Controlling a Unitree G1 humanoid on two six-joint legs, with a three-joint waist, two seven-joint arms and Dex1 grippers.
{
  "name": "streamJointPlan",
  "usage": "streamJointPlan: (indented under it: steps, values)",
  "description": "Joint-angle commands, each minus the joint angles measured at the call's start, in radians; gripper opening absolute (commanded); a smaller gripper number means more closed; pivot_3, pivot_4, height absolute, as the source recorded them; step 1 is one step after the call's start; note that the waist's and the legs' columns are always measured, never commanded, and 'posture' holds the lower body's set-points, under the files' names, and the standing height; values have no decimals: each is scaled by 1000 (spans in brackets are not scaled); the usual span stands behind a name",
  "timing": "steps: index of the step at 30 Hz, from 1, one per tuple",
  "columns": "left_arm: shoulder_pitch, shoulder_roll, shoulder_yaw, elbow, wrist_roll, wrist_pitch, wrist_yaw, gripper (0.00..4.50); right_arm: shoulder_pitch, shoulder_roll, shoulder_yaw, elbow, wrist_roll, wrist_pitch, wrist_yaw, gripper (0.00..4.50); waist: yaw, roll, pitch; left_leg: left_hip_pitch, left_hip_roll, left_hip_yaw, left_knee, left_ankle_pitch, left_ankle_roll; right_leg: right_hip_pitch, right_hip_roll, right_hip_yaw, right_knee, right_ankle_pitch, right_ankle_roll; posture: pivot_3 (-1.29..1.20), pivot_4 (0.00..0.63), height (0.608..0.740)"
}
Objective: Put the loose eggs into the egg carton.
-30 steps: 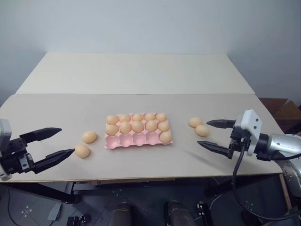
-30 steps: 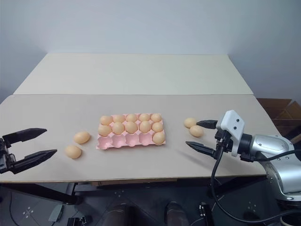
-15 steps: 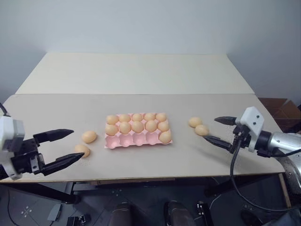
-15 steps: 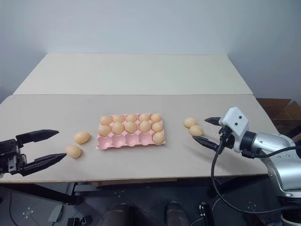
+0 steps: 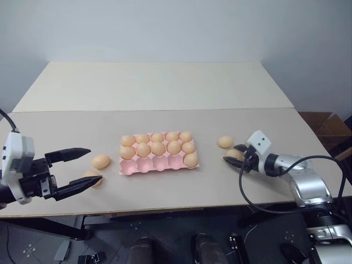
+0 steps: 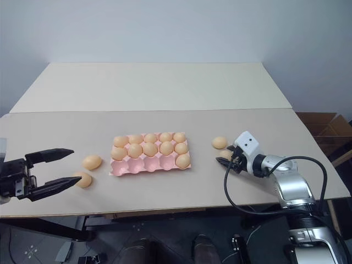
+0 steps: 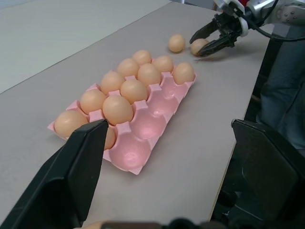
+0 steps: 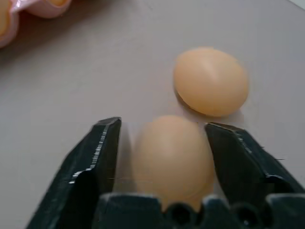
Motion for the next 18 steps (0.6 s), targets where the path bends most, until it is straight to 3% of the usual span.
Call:
streamJointPlan:
  steps: [1, 4, 9, 13, 18]
  values:
    - [7, 11, 35, -23, -3, -9, 0, 4500, -14, -5, -23, -40, -9, -27, -10, 2176, 0, 0, 0, 0, 0, 0, 0, 0, 0, 0, 0, 0, 0, 0, 0, 0, 150, 740]
    - [17, 6, 49, -33, -7, -7, 5, 4500, 19, -20, -47, -119, 12, 1, -1, 1739, 0, 0, 0, 0, 0, 0, 0, 0, 0, 0, 0, 0, 0, 0, 0, 0, 150, 740]
    - [56, -9, 77, -53, -8, -8, 11, 4500, 82, -51, -73, -419, 72, 93, 0, 1739, 1, 0, 0, 0, 0, 0, -1, 0, 0, -1, 0, -1, 0, 0, 3, 0, 150, 740]
    - [60, -13, 79, -57, -16, -9, 21, 4500, 30, 27, 12, -615, 123, 218, -52, 1739, -6, 0, 0, 2, 2, 0, -1, 0, 0, 0, 1, 0, 1, -2, 4, 0, 150, 740]
    - [45, -13, 55, -49, -11, -15, 30, 4500, -73, 196, 214, -631, 59, 321, -159, 1739, -3, 0, 0, 3, 2, -1, -1, 1, -1, -1, 2, 0, 4, -5, -2, 0, 150, 740]
